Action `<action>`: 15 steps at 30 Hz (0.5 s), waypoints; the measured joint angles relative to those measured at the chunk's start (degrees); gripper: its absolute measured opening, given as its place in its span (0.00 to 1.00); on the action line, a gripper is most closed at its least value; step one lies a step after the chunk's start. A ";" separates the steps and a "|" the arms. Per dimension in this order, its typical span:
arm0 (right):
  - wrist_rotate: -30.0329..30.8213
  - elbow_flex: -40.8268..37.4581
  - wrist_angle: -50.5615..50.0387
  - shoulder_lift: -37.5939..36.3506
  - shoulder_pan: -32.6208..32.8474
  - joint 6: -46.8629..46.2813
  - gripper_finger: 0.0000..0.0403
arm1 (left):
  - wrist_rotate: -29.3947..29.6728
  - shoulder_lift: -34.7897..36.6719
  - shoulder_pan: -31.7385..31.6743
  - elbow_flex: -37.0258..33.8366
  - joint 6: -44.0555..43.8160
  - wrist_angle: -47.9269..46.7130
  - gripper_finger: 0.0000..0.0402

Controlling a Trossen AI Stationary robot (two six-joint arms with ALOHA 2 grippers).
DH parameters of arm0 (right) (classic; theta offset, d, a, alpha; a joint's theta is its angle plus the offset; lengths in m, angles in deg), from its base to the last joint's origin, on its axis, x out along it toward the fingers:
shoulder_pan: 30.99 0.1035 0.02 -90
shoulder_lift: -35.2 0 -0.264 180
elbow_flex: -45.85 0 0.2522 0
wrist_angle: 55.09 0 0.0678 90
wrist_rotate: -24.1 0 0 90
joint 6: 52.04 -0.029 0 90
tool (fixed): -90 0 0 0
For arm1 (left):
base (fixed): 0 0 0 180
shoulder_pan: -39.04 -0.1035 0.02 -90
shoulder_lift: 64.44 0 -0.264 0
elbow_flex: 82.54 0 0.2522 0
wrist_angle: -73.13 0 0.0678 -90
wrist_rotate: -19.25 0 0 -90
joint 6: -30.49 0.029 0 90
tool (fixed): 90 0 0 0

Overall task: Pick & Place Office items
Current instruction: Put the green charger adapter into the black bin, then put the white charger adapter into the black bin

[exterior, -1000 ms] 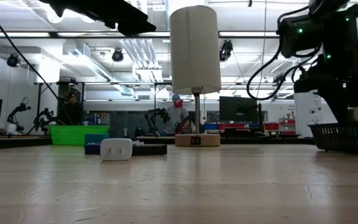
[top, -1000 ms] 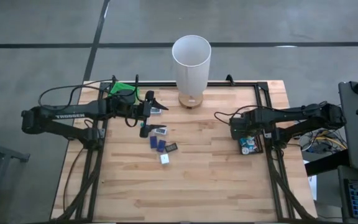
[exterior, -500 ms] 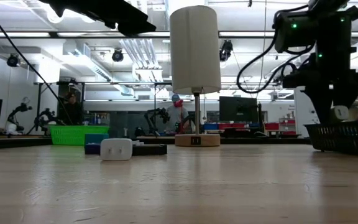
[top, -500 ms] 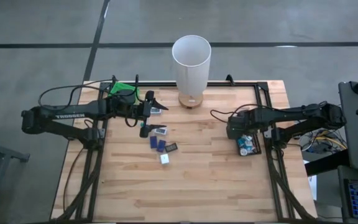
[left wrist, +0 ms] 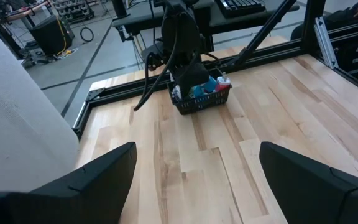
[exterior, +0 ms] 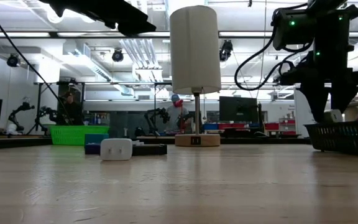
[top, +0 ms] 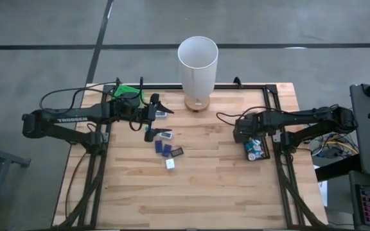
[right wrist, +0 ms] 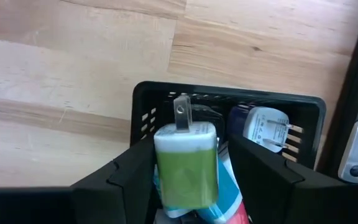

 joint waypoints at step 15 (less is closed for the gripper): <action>5.31 9.40 -3.17 -0.44 0.02 6.03 0.62 | 0.00 0.00 0.02 0.00 0.00 0.00 0.86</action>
